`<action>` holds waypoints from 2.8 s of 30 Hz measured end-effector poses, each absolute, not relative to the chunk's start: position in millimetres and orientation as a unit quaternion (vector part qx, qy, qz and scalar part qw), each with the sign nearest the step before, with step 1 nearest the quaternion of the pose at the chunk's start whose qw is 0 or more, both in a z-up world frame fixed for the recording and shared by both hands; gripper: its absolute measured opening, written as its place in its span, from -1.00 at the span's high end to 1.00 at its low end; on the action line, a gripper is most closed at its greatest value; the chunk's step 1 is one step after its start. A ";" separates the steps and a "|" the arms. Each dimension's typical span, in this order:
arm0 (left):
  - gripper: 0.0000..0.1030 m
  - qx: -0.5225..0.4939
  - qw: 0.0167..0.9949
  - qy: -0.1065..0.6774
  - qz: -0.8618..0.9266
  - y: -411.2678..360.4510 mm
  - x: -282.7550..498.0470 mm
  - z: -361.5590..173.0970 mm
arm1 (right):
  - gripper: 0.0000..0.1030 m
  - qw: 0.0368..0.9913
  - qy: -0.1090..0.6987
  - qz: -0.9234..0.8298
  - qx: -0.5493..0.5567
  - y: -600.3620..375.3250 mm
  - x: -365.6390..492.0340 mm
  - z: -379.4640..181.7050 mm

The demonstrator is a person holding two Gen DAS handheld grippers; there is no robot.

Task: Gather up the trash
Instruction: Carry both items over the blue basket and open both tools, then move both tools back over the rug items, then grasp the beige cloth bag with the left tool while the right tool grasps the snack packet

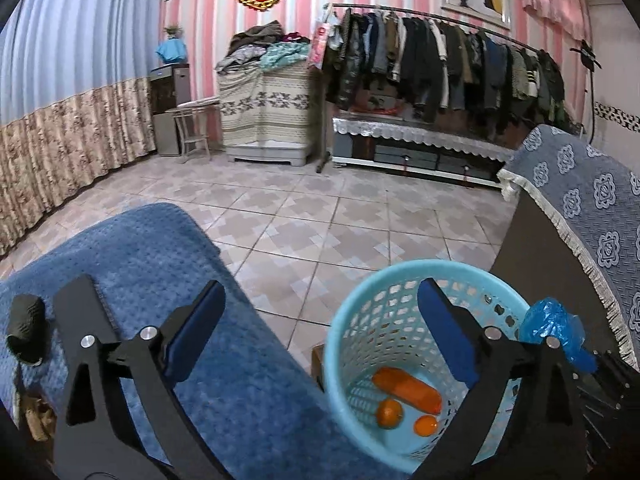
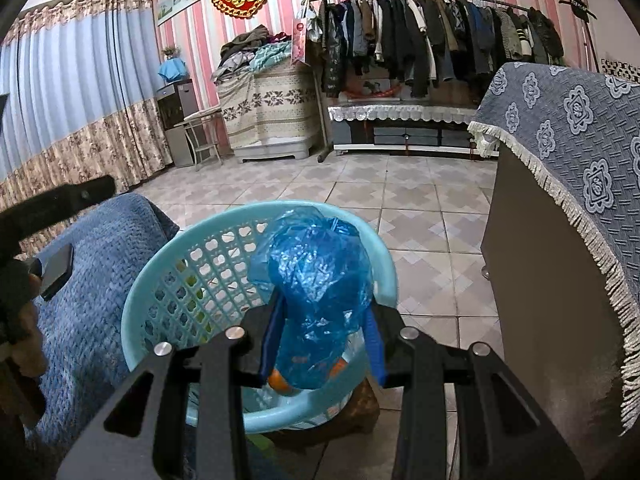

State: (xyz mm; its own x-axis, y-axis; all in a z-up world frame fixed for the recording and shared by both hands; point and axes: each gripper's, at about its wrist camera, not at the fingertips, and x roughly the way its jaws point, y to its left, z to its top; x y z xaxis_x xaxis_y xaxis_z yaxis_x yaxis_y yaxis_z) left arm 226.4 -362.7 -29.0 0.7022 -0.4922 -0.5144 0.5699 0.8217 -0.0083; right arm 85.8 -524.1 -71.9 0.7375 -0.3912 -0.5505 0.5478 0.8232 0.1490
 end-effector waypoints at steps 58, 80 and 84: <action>-0.89 0.023 0.952 0.303 0.024 42.9 174.1 -52.7 | -0.85 0.957 0.284 -0.056 0.020 -254.2 158.1 -46.9; 0.50 -0.033 0.926 0.376 -0.005 86.3 192.2 -97.3 | -0.85 0.949 0.315 -0.003 -0.030 -193.9 172.6 -60.0; 0.53 -0.036 0.937 0.346 -0.002 92.0 187.1 -76.5 | -0.85 0.943 0.333 0.022 -0.013 -184.8 189.2 -59.8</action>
State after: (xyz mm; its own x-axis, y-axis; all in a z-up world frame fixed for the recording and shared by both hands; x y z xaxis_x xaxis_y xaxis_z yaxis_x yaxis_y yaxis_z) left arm 187.1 92.0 -76.5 0.7603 -0.0288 -0.6490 -0.0212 0.9974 -0.0691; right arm 189.2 -184.8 -59.8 0.7777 0.0327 -0.6278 -0.0494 0.9987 -0.0092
